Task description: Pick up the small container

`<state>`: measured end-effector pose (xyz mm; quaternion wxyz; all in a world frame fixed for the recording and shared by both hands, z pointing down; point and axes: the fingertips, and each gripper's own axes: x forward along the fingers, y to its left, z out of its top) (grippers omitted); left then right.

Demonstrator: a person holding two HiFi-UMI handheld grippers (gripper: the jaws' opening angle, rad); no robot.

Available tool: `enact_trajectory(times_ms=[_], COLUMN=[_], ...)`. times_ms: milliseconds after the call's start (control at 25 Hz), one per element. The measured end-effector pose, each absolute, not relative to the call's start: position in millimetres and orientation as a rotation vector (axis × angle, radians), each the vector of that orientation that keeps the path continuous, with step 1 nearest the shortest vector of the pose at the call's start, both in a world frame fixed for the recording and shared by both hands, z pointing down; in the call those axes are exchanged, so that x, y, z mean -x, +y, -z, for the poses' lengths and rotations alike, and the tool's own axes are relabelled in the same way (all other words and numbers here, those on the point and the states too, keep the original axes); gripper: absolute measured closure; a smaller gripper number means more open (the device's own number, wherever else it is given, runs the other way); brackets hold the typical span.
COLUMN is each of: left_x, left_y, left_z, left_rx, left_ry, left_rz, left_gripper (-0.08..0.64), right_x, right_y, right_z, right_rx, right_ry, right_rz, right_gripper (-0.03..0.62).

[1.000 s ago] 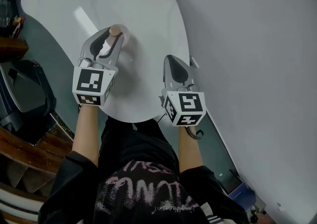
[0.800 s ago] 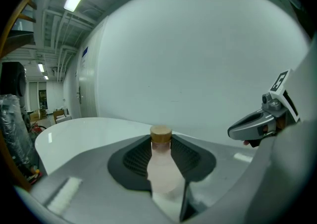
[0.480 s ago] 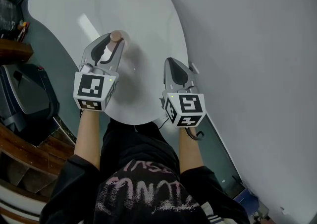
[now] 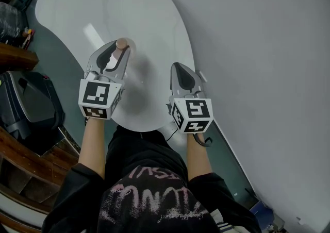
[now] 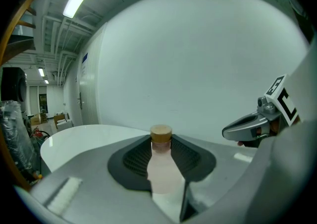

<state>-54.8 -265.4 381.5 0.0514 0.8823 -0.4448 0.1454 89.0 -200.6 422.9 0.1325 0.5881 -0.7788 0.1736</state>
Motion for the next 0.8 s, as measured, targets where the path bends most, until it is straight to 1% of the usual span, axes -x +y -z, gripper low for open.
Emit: enact_trajectory(times_ms=[800], left_x=[67.6], left_y=[-235.5], left_z=[-365.5], left_rx=[-2.689], left_ry=[-1.382], left_rz=[-0.433], left_gripper=[0.435], right_x=[-71.7], right_y=[-199.9], right_z=[-399.9], right_rx=[-1.694], right_ry=[-2.329], right_rz=[-0.453], right_gripper=[0.581])
